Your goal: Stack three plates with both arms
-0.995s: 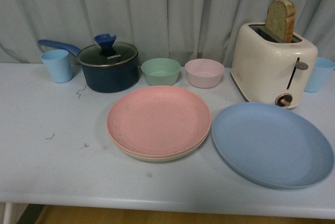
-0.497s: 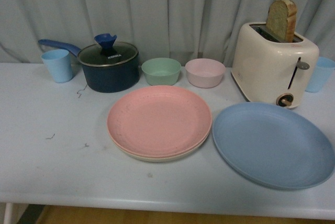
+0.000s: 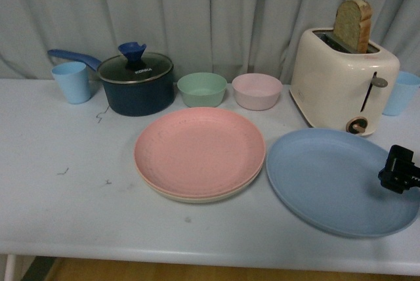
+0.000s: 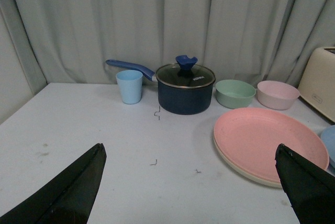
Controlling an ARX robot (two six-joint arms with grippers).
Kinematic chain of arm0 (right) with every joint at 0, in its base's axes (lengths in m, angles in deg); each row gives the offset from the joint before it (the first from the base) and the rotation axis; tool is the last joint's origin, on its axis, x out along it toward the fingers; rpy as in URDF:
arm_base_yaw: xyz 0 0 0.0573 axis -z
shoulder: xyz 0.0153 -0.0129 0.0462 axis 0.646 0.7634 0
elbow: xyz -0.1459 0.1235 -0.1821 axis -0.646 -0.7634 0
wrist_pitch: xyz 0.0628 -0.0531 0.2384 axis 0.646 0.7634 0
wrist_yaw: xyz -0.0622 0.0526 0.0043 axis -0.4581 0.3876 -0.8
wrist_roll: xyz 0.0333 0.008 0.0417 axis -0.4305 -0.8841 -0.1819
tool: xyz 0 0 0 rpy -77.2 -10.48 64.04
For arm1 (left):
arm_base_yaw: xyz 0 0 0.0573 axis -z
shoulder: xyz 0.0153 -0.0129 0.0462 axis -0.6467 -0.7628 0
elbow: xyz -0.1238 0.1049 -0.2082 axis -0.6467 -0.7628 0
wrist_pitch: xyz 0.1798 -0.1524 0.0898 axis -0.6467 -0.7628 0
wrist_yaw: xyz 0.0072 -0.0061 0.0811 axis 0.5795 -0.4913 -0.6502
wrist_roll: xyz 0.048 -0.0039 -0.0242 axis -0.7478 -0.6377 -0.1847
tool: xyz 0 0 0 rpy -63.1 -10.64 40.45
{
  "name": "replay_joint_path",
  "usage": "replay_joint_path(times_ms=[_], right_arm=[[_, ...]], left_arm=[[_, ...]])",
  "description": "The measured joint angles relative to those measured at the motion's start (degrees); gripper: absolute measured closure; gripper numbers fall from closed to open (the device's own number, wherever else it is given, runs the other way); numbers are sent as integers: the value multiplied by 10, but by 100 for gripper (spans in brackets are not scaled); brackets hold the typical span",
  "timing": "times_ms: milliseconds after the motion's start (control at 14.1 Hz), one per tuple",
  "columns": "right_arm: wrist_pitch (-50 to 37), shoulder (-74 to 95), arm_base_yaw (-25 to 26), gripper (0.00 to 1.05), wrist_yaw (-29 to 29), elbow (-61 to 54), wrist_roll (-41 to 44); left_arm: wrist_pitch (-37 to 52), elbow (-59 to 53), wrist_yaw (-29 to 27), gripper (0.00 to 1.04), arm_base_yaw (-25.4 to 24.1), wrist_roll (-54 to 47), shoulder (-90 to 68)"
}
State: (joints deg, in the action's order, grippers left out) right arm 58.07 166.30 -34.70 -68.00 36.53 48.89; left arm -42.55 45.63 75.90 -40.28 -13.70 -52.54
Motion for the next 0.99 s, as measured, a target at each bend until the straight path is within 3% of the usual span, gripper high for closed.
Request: replay_joint_path(times_ms=[71, 355, 569, 640, 995], right_arm=[[4, 0, 0, 12, 0, 0, 0], [4, 0, 2, 59, -1, -7, 2], [-22, -23, 10, 95, 24, -44, 4], [-40, -42, 25, 103, 42, -65, 3], [-44, -216, 83, 102, 124, -208, 34]], left_arm=[[0, 0, 0, 7, 0, 0, 0], [0, 0, 0, 7, 0, 0, 0], [0, 0, 0, 7, 0, 0, 0], [0, 0, 0, 7, 0, 0, 0], [0, 0, 0, 7, 0, 0, 0]])
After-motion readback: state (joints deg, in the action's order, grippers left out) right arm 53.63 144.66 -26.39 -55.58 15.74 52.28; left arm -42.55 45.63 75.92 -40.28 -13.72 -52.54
